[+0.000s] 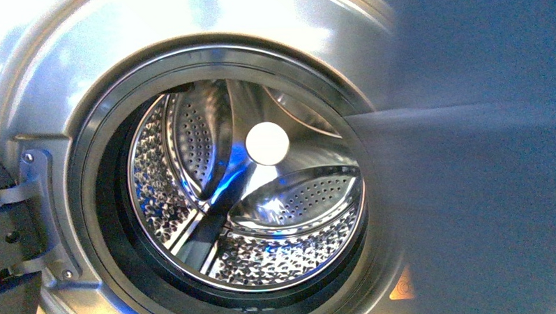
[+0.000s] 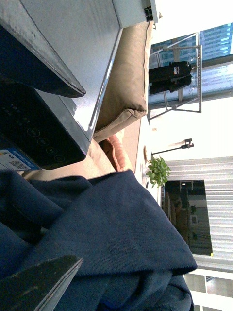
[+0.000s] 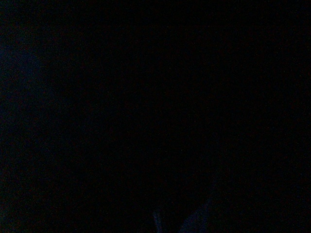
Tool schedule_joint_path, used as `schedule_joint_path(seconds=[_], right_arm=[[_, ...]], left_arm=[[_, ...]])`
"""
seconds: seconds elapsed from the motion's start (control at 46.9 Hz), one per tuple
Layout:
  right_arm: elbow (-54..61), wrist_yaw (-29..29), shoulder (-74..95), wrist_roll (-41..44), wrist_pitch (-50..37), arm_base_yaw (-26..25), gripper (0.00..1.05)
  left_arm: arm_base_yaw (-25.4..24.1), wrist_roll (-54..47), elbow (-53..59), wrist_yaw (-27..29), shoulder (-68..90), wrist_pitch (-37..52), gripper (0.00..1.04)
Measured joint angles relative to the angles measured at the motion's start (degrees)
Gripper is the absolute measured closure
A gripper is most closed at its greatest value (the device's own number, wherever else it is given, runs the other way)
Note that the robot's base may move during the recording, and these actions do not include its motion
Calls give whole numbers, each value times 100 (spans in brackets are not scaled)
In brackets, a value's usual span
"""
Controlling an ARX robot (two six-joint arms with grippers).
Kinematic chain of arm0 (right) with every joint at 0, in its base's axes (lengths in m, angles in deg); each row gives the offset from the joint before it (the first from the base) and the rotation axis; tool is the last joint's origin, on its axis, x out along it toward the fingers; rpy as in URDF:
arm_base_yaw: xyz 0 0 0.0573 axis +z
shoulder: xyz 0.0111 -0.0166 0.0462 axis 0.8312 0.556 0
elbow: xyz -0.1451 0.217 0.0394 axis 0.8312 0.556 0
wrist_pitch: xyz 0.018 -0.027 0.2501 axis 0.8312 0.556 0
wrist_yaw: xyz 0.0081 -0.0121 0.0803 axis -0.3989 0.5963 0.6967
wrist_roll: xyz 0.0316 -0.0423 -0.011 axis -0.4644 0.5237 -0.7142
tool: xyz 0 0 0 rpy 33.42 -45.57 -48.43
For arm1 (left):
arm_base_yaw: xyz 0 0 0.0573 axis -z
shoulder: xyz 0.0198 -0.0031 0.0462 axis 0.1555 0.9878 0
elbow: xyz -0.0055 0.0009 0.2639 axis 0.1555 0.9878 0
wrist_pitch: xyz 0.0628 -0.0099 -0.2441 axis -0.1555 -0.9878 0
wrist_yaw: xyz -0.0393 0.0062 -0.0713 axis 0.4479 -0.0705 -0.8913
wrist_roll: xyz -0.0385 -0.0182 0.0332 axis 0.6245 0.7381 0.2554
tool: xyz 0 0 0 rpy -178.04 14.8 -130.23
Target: Collect clothes from washing machine
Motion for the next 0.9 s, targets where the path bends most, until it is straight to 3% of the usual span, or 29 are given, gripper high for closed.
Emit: schedule_joint_path(seconds=[0.192, 0.448, 0.662, 0.896], right_arm=[[-55, 1130, 184, -1368, -833, -2361, 97], [-155, 1790, 835, -2223, -1631, -4341, 97], [-122, 1974, 1279, -2057, -1419, -5149, 97], [603, 2236, 1316, -778, 116, -5353, 97]], left_arm=[[0, 0, 0, 0, 0, 0, 7], [0, 0, 0, 0, 0, 0, 7], [0, 0, -2, 0, 0, 0, 7], [0, 0, -2, 0, 0, 0, 7]])
